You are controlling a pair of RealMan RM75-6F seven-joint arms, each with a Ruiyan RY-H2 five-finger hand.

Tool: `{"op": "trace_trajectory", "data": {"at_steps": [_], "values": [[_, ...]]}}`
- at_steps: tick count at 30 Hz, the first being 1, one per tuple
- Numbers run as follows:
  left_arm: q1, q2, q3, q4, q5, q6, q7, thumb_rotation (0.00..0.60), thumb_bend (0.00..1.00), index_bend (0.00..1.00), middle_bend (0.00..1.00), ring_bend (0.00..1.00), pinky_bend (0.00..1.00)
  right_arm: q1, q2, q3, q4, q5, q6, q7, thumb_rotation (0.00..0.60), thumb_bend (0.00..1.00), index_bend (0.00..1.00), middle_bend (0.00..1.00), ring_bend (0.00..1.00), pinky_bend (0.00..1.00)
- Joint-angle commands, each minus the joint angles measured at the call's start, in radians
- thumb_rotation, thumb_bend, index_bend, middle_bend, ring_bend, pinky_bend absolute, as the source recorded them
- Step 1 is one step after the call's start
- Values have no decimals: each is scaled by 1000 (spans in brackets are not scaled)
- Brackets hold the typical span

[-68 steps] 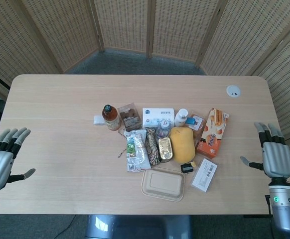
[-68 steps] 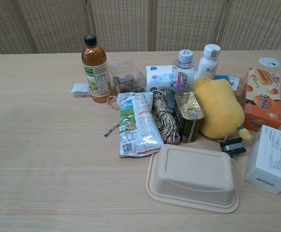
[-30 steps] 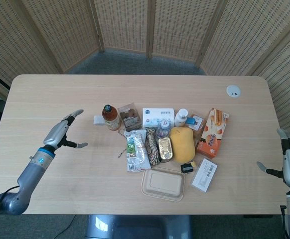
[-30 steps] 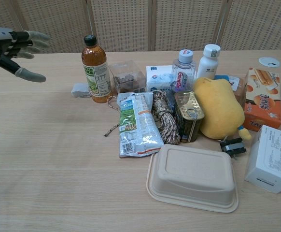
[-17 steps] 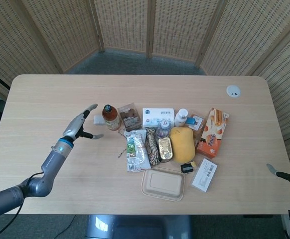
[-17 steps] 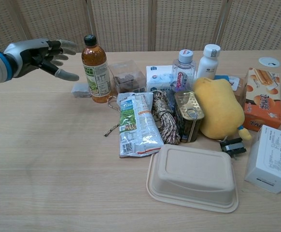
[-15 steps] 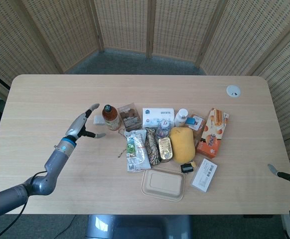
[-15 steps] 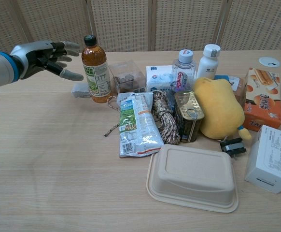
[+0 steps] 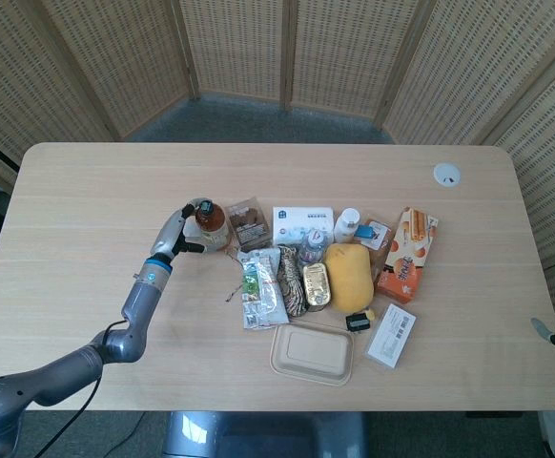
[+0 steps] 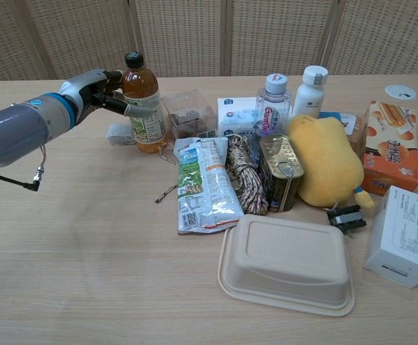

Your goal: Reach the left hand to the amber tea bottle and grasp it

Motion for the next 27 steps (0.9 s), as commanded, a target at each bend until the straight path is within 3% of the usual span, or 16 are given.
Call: {"op": "trace_trajectory", "data": {"at_steps": [1, 7, 13, 19, 27], "values": [[-11, -53, -24, 59, -7, 39, -7, 600, 325, 497, 597, 651, 187, -2, 3, -1, -3, -1, -1, 1, 538, 1, 0, 0, 0, 0], [-5, -79, -38, 84, 3, 72, -34, 600, 339, 548, 651, 723, 297, -3, 7, 0, -9, -2, -3, 0, 540, 0, 0, 0, 0, 0], [33, -7, -43, -28, 48, 132, -64, 600, 325, 548, 654, 725, 310, 7, -4, 0, -1, -3, -18, 0, 535, 0, 0, 0, 0, 0], [93, 134, -64, -249, 80, 204, -57, 600, 317, 544, 654, 726, 310, 21, -22, 1, 13, -9, -39, 6, 539, 0, 0, 0, 0, 0], [162, 350, -139, -594, 57, 285, 22, 600, 307, 537, 649, 726, 309, 26, -41, -3, 37, -22, -52, 29, 539, 0, 0, 0, 0, 0]]}}
